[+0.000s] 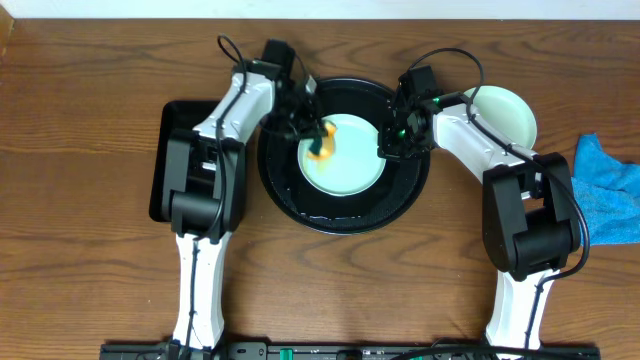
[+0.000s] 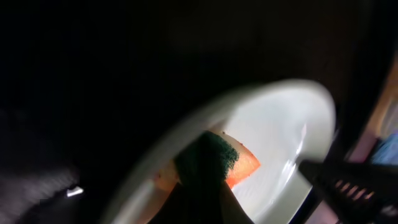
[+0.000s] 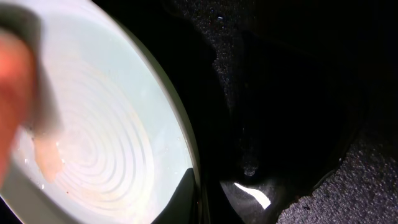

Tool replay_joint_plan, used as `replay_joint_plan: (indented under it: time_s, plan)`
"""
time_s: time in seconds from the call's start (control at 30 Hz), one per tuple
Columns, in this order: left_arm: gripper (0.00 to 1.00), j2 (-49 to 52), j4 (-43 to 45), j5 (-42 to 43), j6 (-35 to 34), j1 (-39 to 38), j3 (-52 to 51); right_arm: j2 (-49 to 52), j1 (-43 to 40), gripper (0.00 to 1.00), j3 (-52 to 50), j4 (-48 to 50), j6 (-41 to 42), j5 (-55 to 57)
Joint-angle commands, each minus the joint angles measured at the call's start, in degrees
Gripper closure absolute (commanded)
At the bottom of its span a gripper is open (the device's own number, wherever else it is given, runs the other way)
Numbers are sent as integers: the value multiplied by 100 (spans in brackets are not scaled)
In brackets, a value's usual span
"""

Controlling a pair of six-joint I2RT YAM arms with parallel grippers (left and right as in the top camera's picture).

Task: Clean dirty plates on tray and stack at the side
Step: 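Scrub the green plate held by the right gripper with the left sponge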

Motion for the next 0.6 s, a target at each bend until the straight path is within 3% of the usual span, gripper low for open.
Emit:
replay_joint_plan:
  time_s: [0.0, 0.57]
  plan:
    - [93, 31, 46, 264, -140, 192, 662, -4, -15, 99, -35, -4, -70, 9]
    - [92, -61, -264, -293, -485, -249, 743, -4, -15, 99, -35, 13, -72, 28]
